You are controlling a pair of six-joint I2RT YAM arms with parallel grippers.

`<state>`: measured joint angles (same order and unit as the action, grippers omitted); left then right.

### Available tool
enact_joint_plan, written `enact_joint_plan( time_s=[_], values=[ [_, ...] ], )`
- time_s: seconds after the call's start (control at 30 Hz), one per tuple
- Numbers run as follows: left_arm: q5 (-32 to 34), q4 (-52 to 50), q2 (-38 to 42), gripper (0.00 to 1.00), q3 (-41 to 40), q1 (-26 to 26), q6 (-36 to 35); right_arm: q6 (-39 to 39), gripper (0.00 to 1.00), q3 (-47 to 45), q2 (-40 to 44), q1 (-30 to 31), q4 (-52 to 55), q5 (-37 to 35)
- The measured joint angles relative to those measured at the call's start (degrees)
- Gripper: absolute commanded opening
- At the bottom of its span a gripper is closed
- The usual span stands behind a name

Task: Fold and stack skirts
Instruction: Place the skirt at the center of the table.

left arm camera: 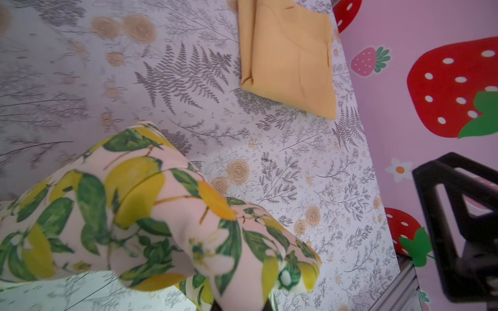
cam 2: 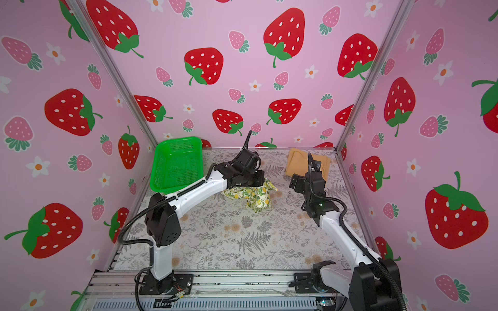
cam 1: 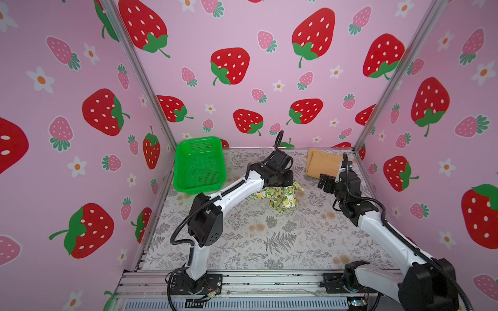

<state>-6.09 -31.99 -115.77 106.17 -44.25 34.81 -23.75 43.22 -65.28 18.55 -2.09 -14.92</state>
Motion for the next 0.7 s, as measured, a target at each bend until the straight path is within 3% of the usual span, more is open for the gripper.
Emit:
enact_joint_plan(
  time_s=[0.1,0.2,0.3,0.47,0.7],
  values=[
    [-1.75,0.83,-5.99,0.28,5.75,-2.27,0.85,0.20,1.00,-0.74,0.02,-0.55,0.02,-0.04],
    [-3.50,1.03,-11.82,0.39,11.80,-3.93,1.75,0.42,1.00,-1.11,0.02,-0.92,0.02,-0.07],
    [-4.98,1.31,-14.27,0.69,12.72,-4.83,2.23,0.61,1.00,-1.14,0.26,-1.09,0.04,-0.20],
    [-5.57,2.91,-10.54,0.74,6.34,-3.23,2.91,1.60,1.00,-1.18,2.25,-1.09,0.04,-0.33],
    [-5.25,7.82,5.11,0.76,-9.07,5.86,4.35,1.99,1.00,-1.18,1.05,1.29,0.02,1.99]
  ],
)
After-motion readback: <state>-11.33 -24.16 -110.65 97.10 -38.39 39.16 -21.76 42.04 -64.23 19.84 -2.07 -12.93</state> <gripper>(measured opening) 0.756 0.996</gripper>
